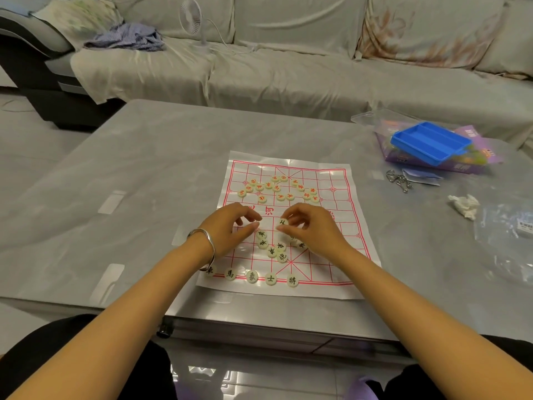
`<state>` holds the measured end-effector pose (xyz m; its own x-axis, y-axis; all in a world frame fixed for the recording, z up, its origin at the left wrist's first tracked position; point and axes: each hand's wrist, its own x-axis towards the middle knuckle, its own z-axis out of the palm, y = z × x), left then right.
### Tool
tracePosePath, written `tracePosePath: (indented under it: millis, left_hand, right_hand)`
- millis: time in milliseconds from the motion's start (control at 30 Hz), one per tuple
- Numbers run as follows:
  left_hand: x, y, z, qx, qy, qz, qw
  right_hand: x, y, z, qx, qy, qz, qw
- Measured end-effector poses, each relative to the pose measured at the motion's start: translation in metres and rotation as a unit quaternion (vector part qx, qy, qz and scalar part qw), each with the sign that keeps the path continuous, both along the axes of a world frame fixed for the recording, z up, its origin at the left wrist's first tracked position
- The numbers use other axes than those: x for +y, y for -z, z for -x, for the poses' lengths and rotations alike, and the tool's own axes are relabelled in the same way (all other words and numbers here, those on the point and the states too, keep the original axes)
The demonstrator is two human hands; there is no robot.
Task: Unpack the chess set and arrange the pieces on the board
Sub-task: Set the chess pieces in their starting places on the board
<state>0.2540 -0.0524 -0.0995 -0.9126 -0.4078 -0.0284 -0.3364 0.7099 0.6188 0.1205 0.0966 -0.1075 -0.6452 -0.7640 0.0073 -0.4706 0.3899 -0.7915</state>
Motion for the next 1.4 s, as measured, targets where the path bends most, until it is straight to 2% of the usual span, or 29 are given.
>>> tracePosePath:
  millis: [67, 133, 300, 433, 600, 867, 1133, 1400]
  left_hand:
    - [0.006, -0.002, -0.002, 0.017, 0.023, -0.007, 1.000]
    - [0.017, -0.005, -0.005, 0.033, 0.058, -0.016, 0.998]
    - [0.045, -0.002, -0.010, -0.007, 0.139, -0.009, 0.990]
    - [0.053, 0.002, -0.010, -0.061, 0.161, 0.034, 0.985]
    - [0.056, 0.007, -0.005, -0.064, 0.169, 0.097, 0.979]
    - [0.033, -0.002, -0.005, 0.000, 0.099, 0.054, 0.994]
    - [0.010, -0.009, -0.008, 0.025, 0.041, 0.033, 0.998]
    - [0.006, -0.007, -0.009, 0.007, 0.015, -0.005, 1.000]
  right_hand:
    - [0.014, -0.010, -0.003, -0.076, 0.012, 0.058, 0.995]
    - [0.033, -0.018, -0.006, -0.140, 0.025, 0.068, 0.987]
    - [0.080, -0.019, -0.011, -0.181, -0.027, -0.032, 0.983]
    - [0.086, -0.008, -0.018, -0.123, -0.046, -0.079, 0.988]
    - [0.084, 0.008, -0.020, -0.023, -0.022, -0.091, 0.995]
    - [0.092, 0.012, -0.017, 0.029, -0.050, -0.105, 0.993]
    - [0.093, 0.014, -0.018, 0.021, -0.065, -0.107, 0.992]
    - [0.092, 0.011, -0.016, -0.009, -0.073, -0.095, 0.993]
